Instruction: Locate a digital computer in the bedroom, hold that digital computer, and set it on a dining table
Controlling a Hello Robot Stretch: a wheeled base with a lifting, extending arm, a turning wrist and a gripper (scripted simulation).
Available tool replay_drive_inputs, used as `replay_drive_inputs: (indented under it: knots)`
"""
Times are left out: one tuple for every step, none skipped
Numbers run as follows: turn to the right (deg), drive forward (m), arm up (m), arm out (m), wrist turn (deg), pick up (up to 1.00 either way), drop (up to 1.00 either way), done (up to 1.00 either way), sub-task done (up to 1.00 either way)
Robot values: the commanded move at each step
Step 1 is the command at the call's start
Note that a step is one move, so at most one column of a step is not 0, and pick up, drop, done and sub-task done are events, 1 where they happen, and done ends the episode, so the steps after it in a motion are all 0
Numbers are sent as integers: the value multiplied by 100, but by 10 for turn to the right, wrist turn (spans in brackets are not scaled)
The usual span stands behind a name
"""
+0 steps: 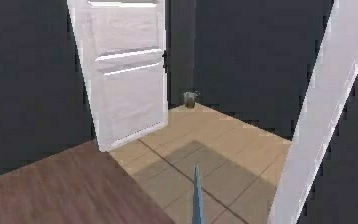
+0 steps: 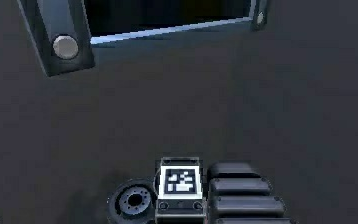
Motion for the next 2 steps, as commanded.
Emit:
replay_drive_inputs:
  knots:
    - [-60, 0, 0, 0, 0, 0, 0, 0, 0]
    - [0, 75, 0, 0, 0, 0, 0, 0, 0]
